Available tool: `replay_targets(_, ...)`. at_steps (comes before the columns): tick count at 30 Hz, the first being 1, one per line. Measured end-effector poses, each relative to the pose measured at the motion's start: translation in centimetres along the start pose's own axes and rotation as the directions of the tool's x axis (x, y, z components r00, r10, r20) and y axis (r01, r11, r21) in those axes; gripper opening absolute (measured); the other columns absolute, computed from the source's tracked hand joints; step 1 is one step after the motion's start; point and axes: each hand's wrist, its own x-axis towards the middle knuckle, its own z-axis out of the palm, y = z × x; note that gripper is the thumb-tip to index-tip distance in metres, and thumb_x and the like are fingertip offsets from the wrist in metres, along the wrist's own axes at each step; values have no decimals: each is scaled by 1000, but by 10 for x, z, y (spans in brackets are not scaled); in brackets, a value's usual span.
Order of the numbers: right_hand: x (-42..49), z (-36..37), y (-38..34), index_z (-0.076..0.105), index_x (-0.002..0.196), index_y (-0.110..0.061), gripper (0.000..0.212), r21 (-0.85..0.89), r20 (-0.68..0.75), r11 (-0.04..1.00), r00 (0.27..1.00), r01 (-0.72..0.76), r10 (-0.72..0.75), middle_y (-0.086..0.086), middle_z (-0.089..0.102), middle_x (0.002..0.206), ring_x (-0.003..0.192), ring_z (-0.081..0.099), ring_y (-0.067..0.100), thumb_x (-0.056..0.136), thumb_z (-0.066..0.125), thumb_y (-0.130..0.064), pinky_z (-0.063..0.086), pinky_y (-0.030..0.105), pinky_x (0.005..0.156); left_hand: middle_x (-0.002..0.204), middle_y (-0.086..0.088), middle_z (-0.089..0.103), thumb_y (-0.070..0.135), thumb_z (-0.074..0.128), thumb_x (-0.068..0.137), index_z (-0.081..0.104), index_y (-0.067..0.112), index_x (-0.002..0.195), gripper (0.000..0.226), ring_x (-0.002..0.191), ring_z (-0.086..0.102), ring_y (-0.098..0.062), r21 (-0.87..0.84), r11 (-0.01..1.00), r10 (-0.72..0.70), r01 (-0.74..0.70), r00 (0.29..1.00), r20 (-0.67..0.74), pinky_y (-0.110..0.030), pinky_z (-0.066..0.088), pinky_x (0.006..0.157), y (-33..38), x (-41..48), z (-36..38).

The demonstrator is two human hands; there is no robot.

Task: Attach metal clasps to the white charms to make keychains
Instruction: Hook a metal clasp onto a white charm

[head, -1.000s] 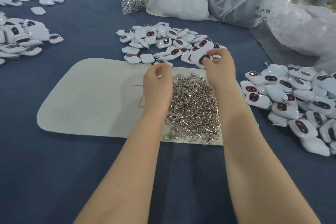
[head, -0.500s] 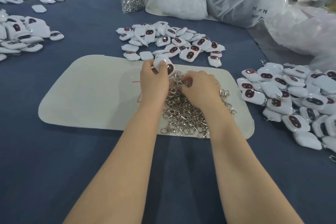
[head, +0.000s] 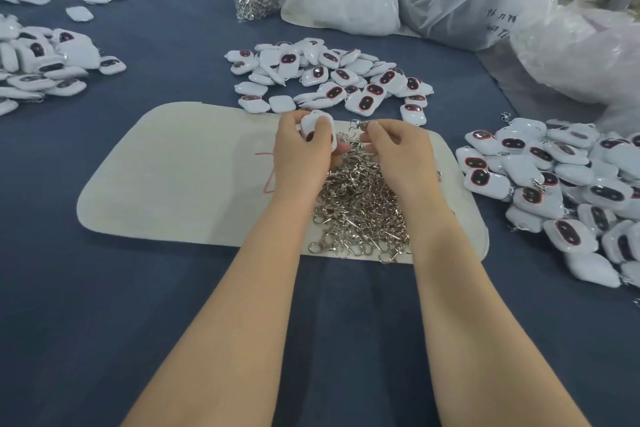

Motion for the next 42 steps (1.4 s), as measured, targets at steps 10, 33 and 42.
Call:
replay_targets(10,-2,1,-3,64,84,-25,16,191,19,982,1000,4,-8,-11,68,74,67,63,-2,94,54,-16,54,21,72,72,10,58,17,67,79,55,23,83,14,56,51,-2,265,955,135,-135,991,17,-17,42,54,-5,3,-1)
replay_targets(33,-3,5,-3,61,85,-27,19,183,-29,983,1000,2,4,-6,62,76,65,55,5,92,52,-12,48,24,67,78,-1,62,15,64,85,64,13,83,3,73,55,-17,350,916,181,-195,981,72,-27,43,67,-4,2,2)
replay_targets(42,-6,12,-4,64,99,-17,11,59,109,984,979,168,-174,-4,68,100,98,62,11,94,56,-13,49,30,91,73,8,57,11,62,85,64,16,85,6,71,53,-14,366,899,227,-241,970,83,-26,40,63,-5,1,1)
